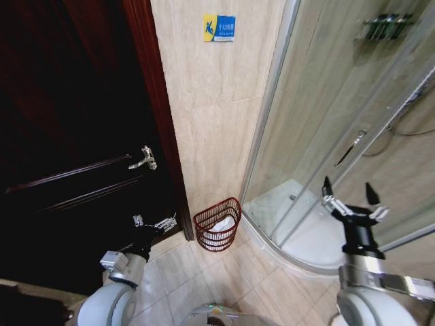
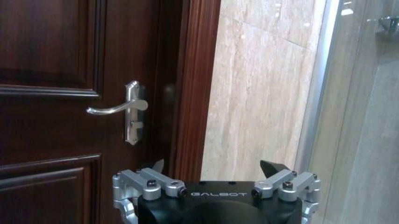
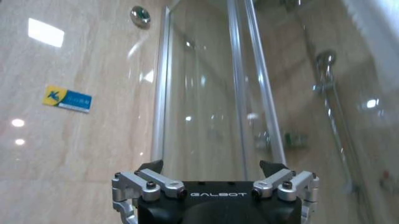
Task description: Discard the used towel into the hamper.
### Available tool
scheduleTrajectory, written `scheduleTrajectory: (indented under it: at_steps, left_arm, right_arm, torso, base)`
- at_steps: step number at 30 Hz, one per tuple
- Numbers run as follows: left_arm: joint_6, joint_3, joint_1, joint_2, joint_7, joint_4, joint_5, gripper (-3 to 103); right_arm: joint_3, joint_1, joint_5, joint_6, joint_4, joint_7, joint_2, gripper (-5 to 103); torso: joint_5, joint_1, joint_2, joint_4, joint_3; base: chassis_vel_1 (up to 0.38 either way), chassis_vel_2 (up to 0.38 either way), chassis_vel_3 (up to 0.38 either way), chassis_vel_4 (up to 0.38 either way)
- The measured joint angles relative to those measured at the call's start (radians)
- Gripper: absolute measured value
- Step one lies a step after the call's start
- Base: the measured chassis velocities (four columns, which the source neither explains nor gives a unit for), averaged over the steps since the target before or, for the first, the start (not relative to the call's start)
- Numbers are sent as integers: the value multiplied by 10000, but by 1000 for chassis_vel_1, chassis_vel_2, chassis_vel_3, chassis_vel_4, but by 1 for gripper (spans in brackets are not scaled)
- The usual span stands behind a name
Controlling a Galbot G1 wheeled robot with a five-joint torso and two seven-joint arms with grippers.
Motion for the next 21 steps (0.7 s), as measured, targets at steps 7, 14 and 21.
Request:
scheduleTrajectory:
  at_steps: [7,14,21]
  left_arm:
    - [-6,0,-1,0,-1,5,0,100]
    - [-12,-1,-2,0,-1,11,0,100]
    - [-14,-2,-3,0,-2,15,1,100]
  right_arm:
    - [1374,293,604,-11,15,252,-760,100]
    - [3004,261,1739,-44,-8,321,-1382,100]
    - [4914,75,2851,9,-23,-286,-1919,100]
  torso:
    - [1,0,0,-1,0]
    - [0,0,0,-2,0]
    - [-3,0,1,-2,0]
  base:
    - [0,0,0,0]
    - [0,0,0,0]
    - [0,0,0,0]
